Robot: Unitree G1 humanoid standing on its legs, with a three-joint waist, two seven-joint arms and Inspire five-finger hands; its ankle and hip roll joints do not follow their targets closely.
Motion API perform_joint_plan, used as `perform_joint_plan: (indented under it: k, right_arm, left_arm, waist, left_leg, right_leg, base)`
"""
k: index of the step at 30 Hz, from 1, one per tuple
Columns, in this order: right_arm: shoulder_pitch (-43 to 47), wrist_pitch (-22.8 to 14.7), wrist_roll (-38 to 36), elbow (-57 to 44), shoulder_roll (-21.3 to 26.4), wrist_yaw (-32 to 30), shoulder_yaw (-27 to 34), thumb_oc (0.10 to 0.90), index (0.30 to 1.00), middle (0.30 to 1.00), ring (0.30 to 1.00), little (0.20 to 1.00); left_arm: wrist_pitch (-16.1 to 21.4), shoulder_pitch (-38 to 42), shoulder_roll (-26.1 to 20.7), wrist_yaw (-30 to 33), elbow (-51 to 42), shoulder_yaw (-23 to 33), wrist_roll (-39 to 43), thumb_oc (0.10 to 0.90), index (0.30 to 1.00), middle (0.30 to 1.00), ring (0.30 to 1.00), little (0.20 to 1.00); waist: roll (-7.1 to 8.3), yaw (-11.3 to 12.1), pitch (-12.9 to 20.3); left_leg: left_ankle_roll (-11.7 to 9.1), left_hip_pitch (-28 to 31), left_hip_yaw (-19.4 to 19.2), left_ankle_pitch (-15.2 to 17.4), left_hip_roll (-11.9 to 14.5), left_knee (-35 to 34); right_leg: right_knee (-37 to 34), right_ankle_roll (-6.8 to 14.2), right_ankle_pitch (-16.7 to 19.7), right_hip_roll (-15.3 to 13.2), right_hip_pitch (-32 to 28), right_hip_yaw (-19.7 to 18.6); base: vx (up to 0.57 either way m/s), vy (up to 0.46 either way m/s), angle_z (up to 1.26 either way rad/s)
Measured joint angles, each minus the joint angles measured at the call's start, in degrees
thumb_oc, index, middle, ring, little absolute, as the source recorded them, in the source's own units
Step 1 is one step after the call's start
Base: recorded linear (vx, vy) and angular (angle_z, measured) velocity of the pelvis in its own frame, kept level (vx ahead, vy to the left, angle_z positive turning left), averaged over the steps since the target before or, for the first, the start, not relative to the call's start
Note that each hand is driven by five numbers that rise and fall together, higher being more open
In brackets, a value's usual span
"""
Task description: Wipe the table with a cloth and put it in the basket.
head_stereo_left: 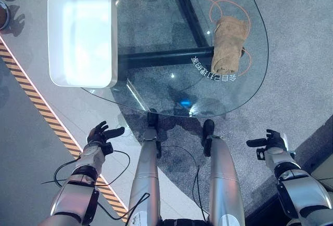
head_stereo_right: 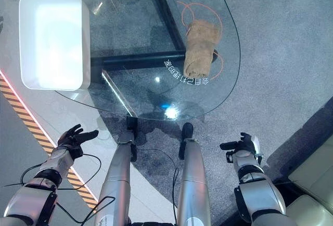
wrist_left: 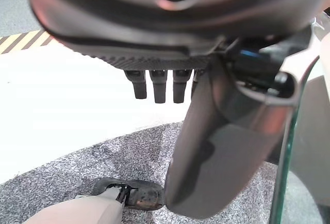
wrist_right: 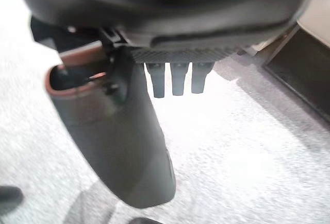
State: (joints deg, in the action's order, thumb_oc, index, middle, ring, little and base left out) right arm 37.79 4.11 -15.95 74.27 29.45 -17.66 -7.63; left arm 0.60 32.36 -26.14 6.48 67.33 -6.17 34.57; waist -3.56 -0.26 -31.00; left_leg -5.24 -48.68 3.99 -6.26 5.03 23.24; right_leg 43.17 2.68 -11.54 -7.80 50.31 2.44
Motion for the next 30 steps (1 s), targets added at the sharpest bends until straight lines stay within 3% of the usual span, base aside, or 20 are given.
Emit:
perform_joint_plan:
  k: [4, 10, 17, 24, 30]
  right_arm:
    - [0.29, -4.87, -4.29, -2.93, 0.02, -3.48, 1.97, 0.800, 0.900, 0.900, 0.900, 0.900]
    - [1.29, -12.47, -7.33, -14.30, -0.06, -13.74, 2.26, 0.800, 0.900, 0.900, 0.900, 0.900]
    - [1.72, -16.72, -8.98, -28.44, -1.20, -23.15, 1.82, 0.800, 0.900, 0.900, 0.900, 0.900]
    - [3.22, -17.02, -8.89, -36.57, -3.25, -25.13, -1.14, 0.800, 0.900, 0.900, 0.900, 0.900]
    - [5.19, -13.91, -6.64, -41.31, -4.20, -25.03, -5.82, 0.800, 0.900, 0.900, 0.900, 0.900]
  left_arm:
    - [0.21, -0.32, 0.05, -0.84, -0.10, -0.35, 0.00, 0.800, 0.900, 0.900, 0.900, 0.900]
    - [0.99, -1.24, 1.25, -0.75, -1.27, -3.20, -1.77, 0.800, 0.900, 0.900, 0.900, 0.900]
    - [2.56, -1.71, 3.22, -0.78, -1.32, -9.09, -5.14, 0.800, 0.900, 0.900, 0.900, 0.900]
    - [3.81, -2.17, 3.89, -0.02, -1.30, -11.50, -10.22, 0.800, 0.900, 0.900, 0.900, 0.900]
    - [5.03, -3.15, 4.84, 0.58, -1.25, -11.50, -11.23, 0.800, 0.900, 0.900, 0.900, 0.900]
  waist:
    - [0.00, 0.00, 0.00]
    - [0.03, -0.08, -0.01]
    - [0.08, -0.20, -0.02]
    - [0.26, -1.03, -0.10]
    - [0.25, -1.43, -0.09]
  left_leg:
    - [0.00, -0.11, 0.04, 0.00, -0.03, -0.05]
    - [0.00, -0.33, 0.05, -0.02, -0.10, -0.04]
    - [0.01, -0.54, 0.04, -0.01, -0.27, -0.78]
    - [0.22, -0.58, -0.01, -0.29, -0.33, -2.00]
    - [0.02, -0.35, -0.07, -0.43, -0.31, -2.29]
  right_leg:
    - [-0.05, -0.01, -0.01, 0.00, 0.09, 0.03]
    - [-0.41, -0.20, 0.06, -0.01, 0.28, 0.02]
    - [-1.51, -0.46, 0.23, -0.05, 0.42, -0.06]
    - [-2.81, 0.01, 0.61, -0.06, 0.43, -0.04]
    - [-2.93, 0.07, 0.66, -0.05, 0.33, -0.03]
  base:
    - [0.00, 0.000, 0.00]
    - [0.00, 0.005, 0.00]
    - [-0.01, 0.020, -0.01]
    - [0.00, 0.000, 0.00]
    - [0.00, 0.000, 0.00]
